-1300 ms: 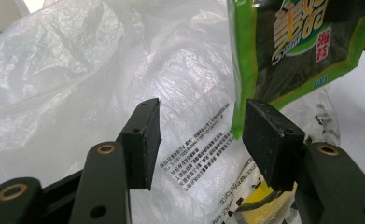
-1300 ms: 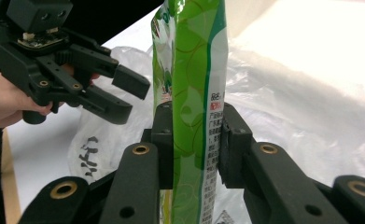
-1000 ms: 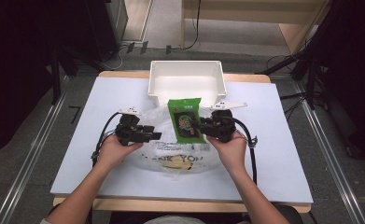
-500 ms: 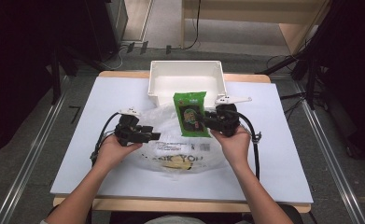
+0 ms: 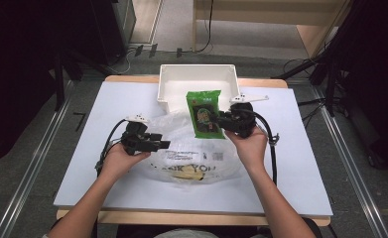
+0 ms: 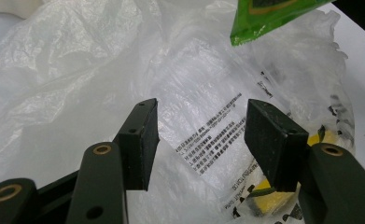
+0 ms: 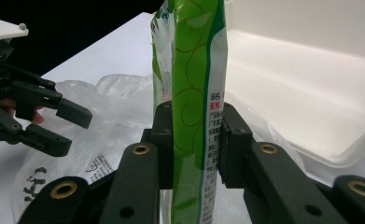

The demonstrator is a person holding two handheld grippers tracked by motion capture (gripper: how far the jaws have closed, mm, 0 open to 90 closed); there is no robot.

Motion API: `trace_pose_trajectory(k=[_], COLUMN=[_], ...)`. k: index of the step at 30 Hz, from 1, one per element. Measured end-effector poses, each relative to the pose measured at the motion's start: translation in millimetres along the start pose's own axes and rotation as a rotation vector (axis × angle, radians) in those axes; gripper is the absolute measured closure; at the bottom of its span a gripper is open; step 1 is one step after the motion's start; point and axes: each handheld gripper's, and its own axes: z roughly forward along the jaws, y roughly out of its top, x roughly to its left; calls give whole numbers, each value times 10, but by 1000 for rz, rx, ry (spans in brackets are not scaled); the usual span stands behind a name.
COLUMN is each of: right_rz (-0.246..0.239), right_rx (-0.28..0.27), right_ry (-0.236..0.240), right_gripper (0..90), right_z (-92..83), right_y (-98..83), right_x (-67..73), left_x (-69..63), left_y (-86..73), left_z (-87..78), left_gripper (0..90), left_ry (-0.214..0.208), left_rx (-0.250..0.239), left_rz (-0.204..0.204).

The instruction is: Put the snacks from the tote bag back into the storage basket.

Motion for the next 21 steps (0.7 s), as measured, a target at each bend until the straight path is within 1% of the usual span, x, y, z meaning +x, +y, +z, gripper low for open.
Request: trace_pose_trajectory(k=[1,5,8,11,14,18,19,21], right_rz=[-5,2,5,-3,5,19,21,8], right_rx=[0,-1,-2,-8,-7,-33,-24,-23], right_ry=[0,0,-7,-17,-21,-17,-19,-30], right_gripper=[735,735,735,735,735,735,735,735], right_z=[4,21,37,59,75,92,103,124], right_y=[14,67,113,164,218,284,306,343], right_x=[-9,-43,-68,-91,-119,-159,-165,-172], left_x=[0,3,3,3,1,-3,-3,-5], left_y=[0,2,1,3,2,2,3,1], left_z=[3,7,10,11,7,17,18,23], left_gripper=[456,456,456,455,456,457,457,457], left_ry=[-2,0,-2,-2,-5,-4,-4,-8], left_rx=[1,2,3,5,2,5,9,7], left_rz=[-1,-3,-5,-7,-1,0,-1,-2])
